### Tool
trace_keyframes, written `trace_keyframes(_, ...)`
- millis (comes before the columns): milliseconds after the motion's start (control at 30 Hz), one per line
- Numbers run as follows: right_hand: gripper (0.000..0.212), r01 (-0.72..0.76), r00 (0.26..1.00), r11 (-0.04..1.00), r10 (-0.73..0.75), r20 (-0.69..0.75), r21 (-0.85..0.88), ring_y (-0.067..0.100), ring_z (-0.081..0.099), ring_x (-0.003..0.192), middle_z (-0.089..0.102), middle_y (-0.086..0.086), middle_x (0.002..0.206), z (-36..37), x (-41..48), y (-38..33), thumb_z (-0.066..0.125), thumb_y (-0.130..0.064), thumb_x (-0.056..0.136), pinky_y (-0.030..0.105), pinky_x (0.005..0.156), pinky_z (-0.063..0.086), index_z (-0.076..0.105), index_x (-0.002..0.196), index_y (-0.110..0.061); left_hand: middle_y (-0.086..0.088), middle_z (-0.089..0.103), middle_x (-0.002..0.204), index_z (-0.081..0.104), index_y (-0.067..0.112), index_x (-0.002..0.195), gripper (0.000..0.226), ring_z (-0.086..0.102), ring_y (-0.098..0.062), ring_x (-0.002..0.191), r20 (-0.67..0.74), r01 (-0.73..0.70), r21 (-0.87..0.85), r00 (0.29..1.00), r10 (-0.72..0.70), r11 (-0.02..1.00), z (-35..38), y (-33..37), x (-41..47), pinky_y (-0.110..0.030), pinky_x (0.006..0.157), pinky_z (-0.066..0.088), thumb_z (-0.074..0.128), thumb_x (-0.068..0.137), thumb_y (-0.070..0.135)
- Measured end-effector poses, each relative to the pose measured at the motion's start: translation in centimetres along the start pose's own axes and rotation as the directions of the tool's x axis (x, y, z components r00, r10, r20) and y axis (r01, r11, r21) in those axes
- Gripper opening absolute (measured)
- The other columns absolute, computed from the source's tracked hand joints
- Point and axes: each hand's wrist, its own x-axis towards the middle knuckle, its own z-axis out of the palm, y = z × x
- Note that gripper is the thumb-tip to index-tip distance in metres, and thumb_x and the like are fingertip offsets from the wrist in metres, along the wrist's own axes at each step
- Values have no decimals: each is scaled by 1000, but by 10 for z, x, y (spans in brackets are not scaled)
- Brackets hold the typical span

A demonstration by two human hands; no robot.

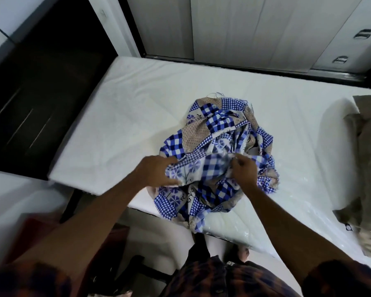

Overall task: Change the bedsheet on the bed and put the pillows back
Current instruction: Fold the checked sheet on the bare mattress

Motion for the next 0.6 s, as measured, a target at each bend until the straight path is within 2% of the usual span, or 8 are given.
trace_keyframes(100,26,295,936,948,-262,236,-116,16,61,62,76,5,81,-1,-5,-27,68,-16,90,24,59,49,77,113,-19,0,66,121,42,34,145,102,65,-21,104,198,-81,244,980,32,966,8,1,12,-29,80,46,68,60,83)
trace_keyframes(167,31,428,869,885,-345,356,-186,15,63,70,77,3,92,-11,-2,-29,73,-20,86,21,63,41,75,117,-24,-1,64,122,43,31,142,100,64,-22,106,323,-90,394,945,-46,915,8,-6,9,-31,85,48,82,59,69)
trace_keyframes(233,45,530,798,779,-325,507,-336,21,68,89,75,2,103,-25,4,-14,76,-34,82,25,72,42,68,127,-31,-1,62,129,47,28,140,86,63,-22,116,389,-23,475,902,-187,880,5,-19,0,-30,92,47,86,67,52)
trace_keyframes(300,55,536,775,692,-177,606,-484,24,66,106,71,1,118,-42,3,17,74,-42,83,31,83,47,59,135,-35,1,66,126,60,26,130,48,64,-20,116,341,47,516,905,-255,856,3,-35,-10,-30,95,50,73,85,40)
trace_keyframes(367,55,399,837,730,-43,545,-555,26,61,118,65,1,132,-61,-8,56,71,-32,83,34,92,47,56,136,-37,2,67,124,66,29,124,32,64,-20,114,199,188,428,934,-295,884,3,-53,-18,-32,95,51,56,94,37)
trace_keyframes(467,54,28,955,796,157,251,-604,33,59,122,59,6,137,-88,-36,104,67,-22,86,41,98,48,56,138,-30,-2,66,126,63,33,126,31,64,-27,113,45,377,214,918,-395,901,-7,-70,-24,-36,93,49,47,100,35)
trace_keyframes(533,50,-210,957,812,284,53,-545,36,61,115,59,8,130,-98,-46,121,65,-18,85,45,94,52,59,133,-30,-4,66,128,63,33,127,32,63,-31,114,-41,457,112,890,-455,883,-14,-75,-21,-37,92,48,45,101,34)
trace_keyframes(600,49,-398,916,837,389,-104,-376,38,61,112,61,11,125,-101,-46,127,62,-10,81,46,94,52,61,128,-25,-7,67,122,68,29,117,28,63,-34,108,-106,511,-1,855,-508,860,-22,-74,-16,-36,85,47,47,98,26)
